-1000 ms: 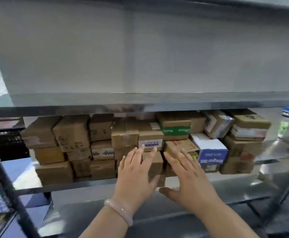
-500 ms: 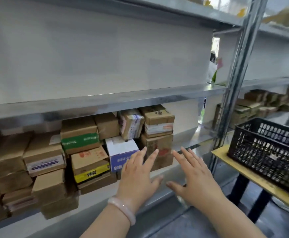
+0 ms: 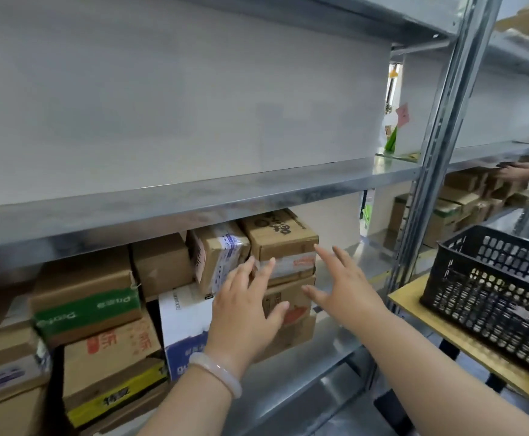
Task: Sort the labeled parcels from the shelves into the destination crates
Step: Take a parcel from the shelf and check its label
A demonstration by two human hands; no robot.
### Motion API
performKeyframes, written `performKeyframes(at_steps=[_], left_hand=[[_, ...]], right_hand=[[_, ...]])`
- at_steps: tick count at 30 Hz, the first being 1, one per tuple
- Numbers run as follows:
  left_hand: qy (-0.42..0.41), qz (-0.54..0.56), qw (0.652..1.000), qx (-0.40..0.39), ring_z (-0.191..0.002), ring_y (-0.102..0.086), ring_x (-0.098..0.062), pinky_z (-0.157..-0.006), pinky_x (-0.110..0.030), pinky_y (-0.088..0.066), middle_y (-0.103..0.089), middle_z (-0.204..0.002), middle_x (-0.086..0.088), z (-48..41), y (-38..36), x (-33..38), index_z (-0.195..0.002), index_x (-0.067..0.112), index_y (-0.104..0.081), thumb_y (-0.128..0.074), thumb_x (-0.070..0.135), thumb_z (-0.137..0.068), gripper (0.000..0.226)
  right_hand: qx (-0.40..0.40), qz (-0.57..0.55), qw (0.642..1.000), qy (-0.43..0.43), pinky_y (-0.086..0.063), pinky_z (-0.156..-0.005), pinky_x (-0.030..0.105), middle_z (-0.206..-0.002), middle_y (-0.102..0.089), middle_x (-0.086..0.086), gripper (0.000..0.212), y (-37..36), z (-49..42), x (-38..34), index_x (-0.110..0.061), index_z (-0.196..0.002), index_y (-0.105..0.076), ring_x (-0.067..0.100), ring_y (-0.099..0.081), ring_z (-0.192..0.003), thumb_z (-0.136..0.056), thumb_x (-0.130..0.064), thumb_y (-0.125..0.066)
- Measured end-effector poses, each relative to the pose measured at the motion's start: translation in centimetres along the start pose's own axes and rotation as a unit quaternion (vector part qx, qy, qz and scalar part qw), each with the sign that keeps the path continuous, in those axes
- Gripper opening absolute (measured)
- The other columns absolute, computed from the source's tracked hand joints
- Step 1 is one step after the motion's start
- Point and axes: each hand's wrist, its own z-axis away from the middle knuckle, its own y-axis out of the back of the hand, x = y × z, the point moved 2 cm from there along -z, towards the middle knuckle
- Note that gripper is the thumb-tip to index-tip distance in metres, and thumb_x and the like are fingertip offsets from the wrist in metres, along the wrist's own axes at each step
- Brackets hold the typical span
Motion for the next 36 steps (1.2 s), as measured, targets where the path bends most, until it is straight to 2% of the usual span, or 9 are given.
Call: performKeyframes(at_steps=[6,9,12,16,18,25,30,33,36], left_hand=[[-0.004,0.011,1.0,0.002,-0.148,-0.003,-0.01,-0.12,-0.037,-0.012,-0.009,-0.163,0.012,-4.1,-0.7,-2.0,-0.153,0.049,-0.011,-0.05,0.06,-0.092,0.073],[0.009,0.022,1.0,-0.002,-0.146,-0.001,-0.005,-0.119,-0.036,-0.011,-0.007,-0.162,0.015,-4.6,-1.3,-3.0,-0.152,0.052,-0.009,-0.05,0.061,-0.092,0.073],[0.016,0.021,1.0,-0.005,-0.147,-0.002,-0.006,-0.119,-0.034,-0.009,-0.008,-0.162,0.016,-4.7,-1.6,-3.6,-0.152,0.052,-0.01,-0.05,0.061,-0.092,0.073],[0.041,0.042,0.998,-0.001,-0.148,-0.005,-0.009,-0.121,-0.039,-0.013,-0.011,-0.161,0.018,-5.4,-1.4,-4.0,-0.151,0.054,-0.012,-0.049,0.061,-0.092,0.071],[0.048,0.051,0.998,0.003,-0.148,-0.008,-0.011,-0.122,-0.043,-0.018,-0.014,-0.161,0.018,-5.5,-1.3,-3.8,-0.151,0.054,-0.012,-0.048,0.062,-0.092,0.069],[0.09,0.057,0.994,0.024,-0.148,-0.012,-0.012,-0.12,-0.038,-0.016,-0.019,-0.161,0.013,-5.2,-1.5,-1.7,-0.153,0.046,-0.021,-0.047,0.06,-0.093,0.067],[0.12,0.14,0.983,0.015,-0.148,-0.012,-0.01,-0.118,-0.035,-0.017,-0.017,-0.162,0.013,-4.3,-2.7,1.9,-0.154,0.043,-0.02,-0.045,0.064,-0.093,0.069],[0.155,0.215,0.964,-0.009,-0.145,-0.014,-0.006,-0.114,-0.03,-0.015,-0.017,-0.161,0.011,-4.1,-3.7,4.5,-0.155,0.042,-0.018,-0.045,0.067,-0.09,0.075],[0.197,0.318,0.927,-0.036,-0.13,-0.02,0.002,-0.106,-0.025,-0.017,-0.021,-0.159,0.01,-3.7,-4.5,7.2,-0.156,0.041,-0.015,-0.048,0.07,-0.085,0.083]], right_hand=[[0.04,-0.137,0.988,-0.06,-0.032,-0.11,0.046,-0.159,-0.018,0.0,0.077,-1.1,-8.7,0.2,-0.043,-0.149,-0.023,0.025,-0.025,-0.143,-0.085,-0.055,-0.064],[0.037,-0.281,0.948,-0.147,-0.04,-0.104,0.048,-0.152,-0.035,0.007,0.078,-2.1,-11.0,0.8,-0.041,-0.149,-0.026,0.029,-0.041,-0.133,-0.082,-0.062,-0.062],[-0.007,-0.355,0.916,-0.187,-0.044,-0.102,0.05,-0.145,-0.045,0.004,0.08,-3.3,-12.0,1.0,-0.039,-0.148,-0.029,0.029,-0.049,-0.124,-0.08,-0.064,-0.062],[0.001,-0.364,0.912,-0.187,-0.051,-0.09,0.045,-0.119,-0.06,0.001,0.061,-3.9,-12.3,1.1,-0.027,-0.135,-0.05,0.02,-0.058,-0.1,-0.083,-0.058,-0.06],[0.018,-0.375,0.909,-0.182,-0.052,-0.084,0.039,-0.116,-0.061,0.001,0.053,-3.8,-12.1,1.4,-0.024,-0.131,-0.053,0.016,-0.057,-0.094,-0.087,-0.053,-0.058],[0.034,-0.469,0.855,-0.219,-0.054,-0.088,0.051,-0.102,-0.063,0.001,0.034,-1.8,-9.8,4.5,-0.028,-0.119,-0.058,0.025,-0.061,-0.095,-0.089,-0.043,-0.058],[0.046,-0.493,0.847,-0.192,-0.052,-0.09,0.05,-0.105,-0.062,-0.001,0.01,0.2,-6.9,7.3,-0.039,-0.101,-0.058,0.023,-0.059,-0.099,-0.092,-0.043,-0.058],[0.048,-0.499,0.85,-0.162,-0.05,-0.094,0.051,-0.11,-0.061,-0.003,0.028,1.2,-5.1,8.6,-0.036,-0.118,-0.057,0.022,-0.058,-0.104,-0.092,-0.045,-0.058],[0.036,-0.505,0.851,-0.139,-0.051,-0.093,0.048,-0.111,-0.061,-0.003,0.039,2.0,-3.5,9.4,-0.031,-0.129,-0.054,0.021,-0.058,-0.105,-0.092,-0.043,-0.058]])
